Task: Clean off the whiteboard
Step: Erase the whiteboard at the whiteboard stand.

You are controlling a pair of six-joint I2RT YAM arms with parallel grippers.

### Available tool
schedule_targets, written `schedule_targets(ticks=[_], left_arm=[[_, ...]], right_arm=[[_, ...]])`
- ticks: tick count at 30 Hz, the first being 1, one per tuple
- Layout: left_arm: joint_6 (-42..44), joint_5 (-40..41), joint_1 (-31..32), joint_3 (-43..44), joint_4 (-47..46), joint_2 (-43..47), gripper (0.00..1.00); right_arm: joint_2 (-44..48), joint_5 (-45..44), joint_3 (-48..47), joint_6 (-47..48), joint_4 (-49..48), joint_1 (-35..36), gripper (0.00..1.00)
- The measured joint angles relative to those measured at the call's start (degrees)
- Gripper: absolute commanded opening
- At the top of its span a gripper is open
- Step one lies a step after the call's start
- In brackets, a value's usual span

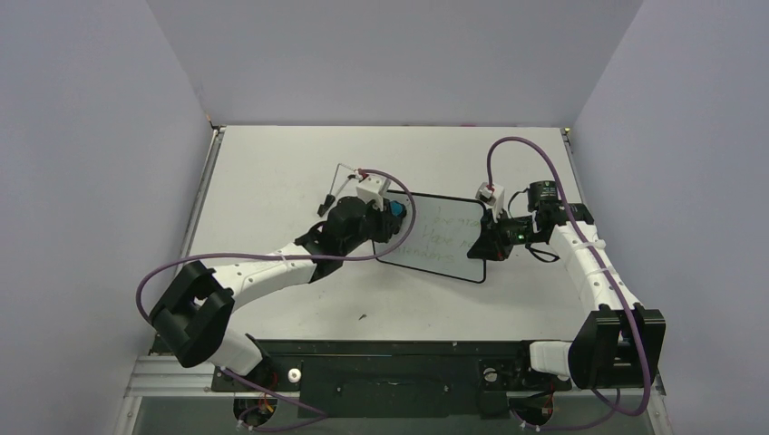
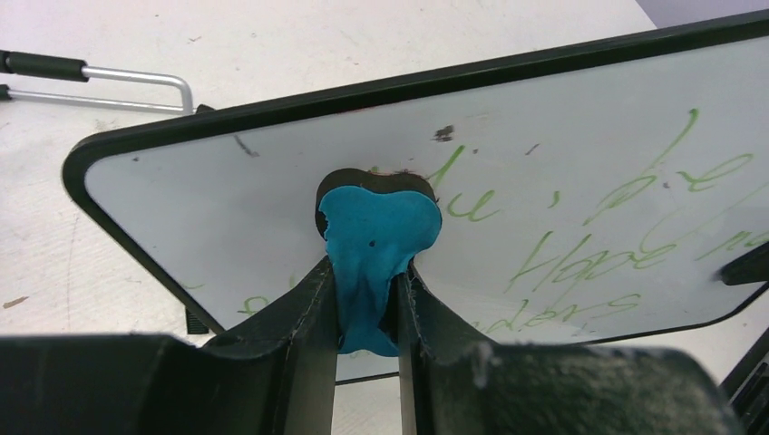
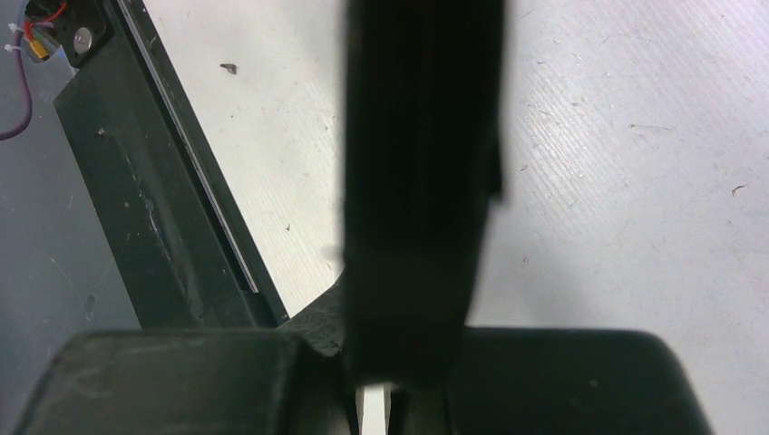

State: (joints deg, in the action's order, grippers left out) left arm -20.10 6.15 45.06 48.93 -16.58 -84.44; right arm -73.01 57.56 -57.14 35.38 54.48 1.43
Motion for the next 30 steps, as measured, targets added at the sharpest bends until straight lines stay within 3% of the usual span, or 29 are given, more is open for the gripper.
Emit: schedule_targets(ticks=[13, 24, 30], left_arm=[[1.22, -0.39, 0.96, 2.21, 1.38, -0.02, 0.00], [4.72, 4.44, 4.74, 8.61, 6.75, -3.19, 0.00], [1.22, 1.66, 1.86, 7.91, 6.69, -3.23, 0.00]], right_arm=[[0.00, 0.02, 0.00, 0.02, 0.02, 0.02, 0.00], [-0.02, 0.11, 0.00, -0.35, 0.55, -0.20, 0.00], [-0.28, 0.35, 0.00, -0.74, 0.46, -0.35, 0.00]])
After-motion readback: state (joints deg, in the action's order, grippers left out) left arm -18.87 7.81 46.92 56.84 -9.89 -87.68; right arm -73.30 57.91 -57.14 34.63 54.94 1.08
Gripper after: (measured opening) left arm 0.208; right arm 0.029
